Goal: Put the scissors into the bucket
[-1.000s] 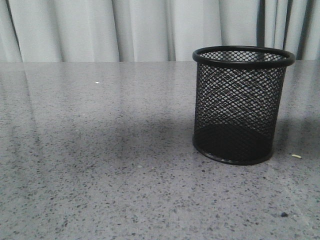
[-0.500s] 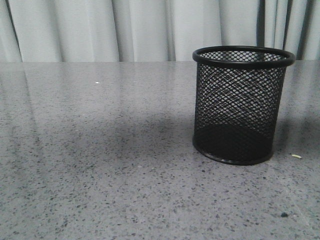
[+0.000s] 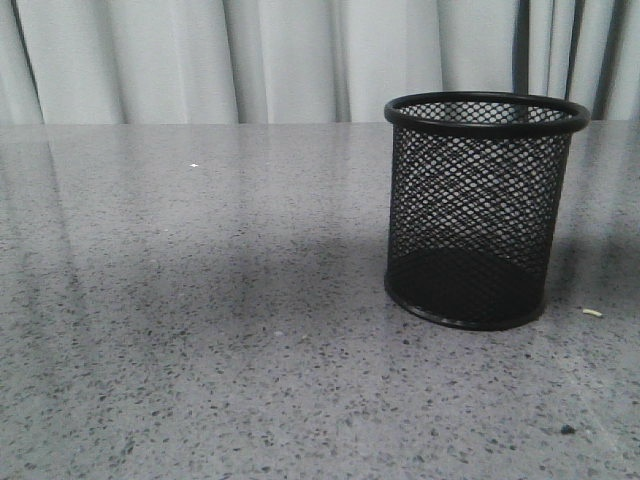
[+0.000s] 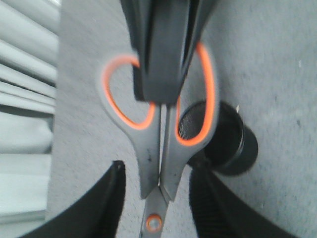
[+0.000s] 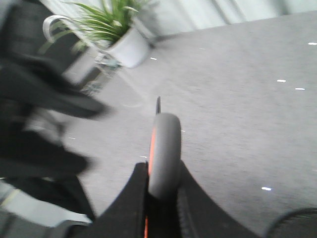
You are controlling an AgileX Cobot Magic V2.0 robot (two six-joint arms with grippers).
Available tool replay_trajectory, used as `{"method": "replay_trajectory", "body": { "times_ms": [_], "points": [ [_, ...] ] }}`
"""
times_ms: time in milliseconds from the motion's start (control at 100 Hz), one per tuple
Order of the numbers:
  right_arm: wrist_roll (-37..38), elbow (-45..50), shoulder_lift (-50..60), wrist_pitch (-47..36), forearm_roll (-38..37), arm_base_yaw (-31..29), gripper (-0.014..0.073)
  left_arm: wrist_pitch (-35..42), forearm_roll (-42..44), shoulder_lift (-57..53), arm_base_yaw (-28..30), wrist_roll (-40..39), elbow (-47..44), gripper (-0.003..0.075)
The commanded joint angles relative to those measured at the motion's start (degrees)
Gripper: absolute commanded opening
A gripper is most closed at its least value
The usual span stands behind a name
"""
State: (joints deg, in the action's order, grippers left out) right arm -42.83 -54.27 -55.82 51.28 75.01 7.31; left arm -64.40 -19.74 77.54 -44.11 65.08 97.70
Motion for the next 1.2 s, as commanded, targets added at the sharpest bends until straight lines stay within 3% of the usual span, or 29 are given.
{"method": "replay_trajectory", "body": {
  "times_ms": [0, 190, 320, 450, 610, 750, 1190],
  "points": [
    [-1.2, -1.57, 1.3, -3.45, -1.37, -0.02, -0.0065, 5.02, -2.96, -4.86, 1.02, -3.19, 1.94, 0.0368],
    [0.78, -4.77, 2.62, -4.13, -9.11, -0.73, -0.0055, 7.48, -2.86, -10.09, 6.8, -5.5, 1.94, 0.0379],
    [8.96, -9.73, 2.62, -2.93, -22.14, -0.81, -0.0055, 8.42, -2.74, -12.58, 13.13, -9.26, 1.94, 0.0379],
    [16.9, -16.08, 2.51, 3.75, -34.53, -0.81, -0.0055, 8.31, -2.74, -13.49, 20.36, -12.14, 1.94, 0.0379],
    [21.93, -22.56, 2.43, 14.35, -42.34, -0.81, -0.0055, 8.2, -2.85, -13.49, 26.05, -13.62, 1.94, 0.0379],
    [24.91, -25.66, 2.43, 22.84, -47.75, -0.7, -0.0055, 8.2, -2.97, -13.49, 27.06, -13.62, 1.94, 0.0379],
    [28.99, -25.56, 2.43, 22.94, -53.08, 5.85, -0.0055, 8.11, -2.97, -13.38, 27.06, -13.62, 1.94, 0.0377]
  ]
}}
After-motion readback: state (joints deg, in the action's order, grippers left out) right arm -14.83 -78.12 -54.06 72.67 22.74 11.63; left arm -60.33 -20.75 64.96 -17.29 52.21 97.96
